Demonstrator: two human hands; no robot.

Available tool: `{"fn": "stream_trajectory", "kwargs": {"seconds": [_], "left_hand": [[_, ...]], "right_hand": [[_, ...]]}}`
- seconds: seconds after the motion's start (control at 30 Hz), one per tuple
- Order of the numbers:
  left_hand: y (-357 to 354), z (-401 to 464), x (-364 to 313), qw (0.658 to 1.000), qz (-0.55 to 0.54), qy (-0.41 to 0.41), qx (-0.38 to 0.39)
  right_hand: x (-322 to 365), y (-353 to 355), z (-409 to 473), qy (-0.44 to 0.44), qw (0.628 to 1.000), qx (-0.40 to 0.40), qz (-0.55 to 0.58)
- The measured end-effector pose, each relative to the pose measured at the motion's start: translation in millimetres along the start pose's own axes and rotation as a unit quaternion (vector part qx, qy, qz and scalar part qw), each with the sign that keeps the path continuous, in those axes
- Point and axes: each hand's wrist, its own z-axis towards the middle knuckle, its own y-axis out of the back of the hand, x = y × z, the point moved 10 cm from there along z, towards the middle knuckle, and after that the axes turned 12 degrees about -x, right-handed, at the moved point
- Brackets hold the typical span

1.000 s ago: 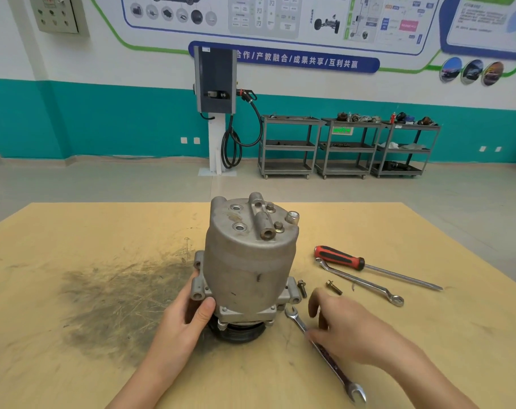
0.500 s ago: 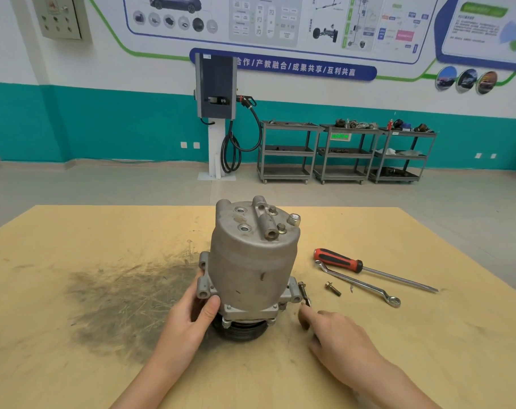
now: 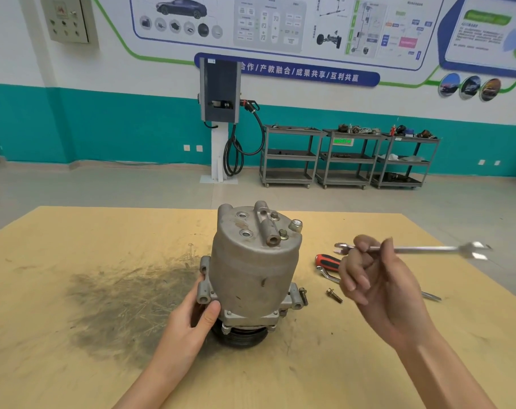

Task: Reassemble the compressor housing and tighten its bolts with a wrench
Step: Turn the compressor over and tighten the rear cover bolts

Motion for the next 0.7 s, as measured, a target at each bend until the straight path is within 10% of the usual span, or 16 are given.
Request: {"fn": "stream_trajectory", "kwargs": {"seconds": [0.7], "left_hand": [[0, 2, 1, 1.000, -0.004, 0.003, 0.006]], "right_hand": [[0, -47, 38, 0.046, 0.983, -0.030, -0.176]]}}
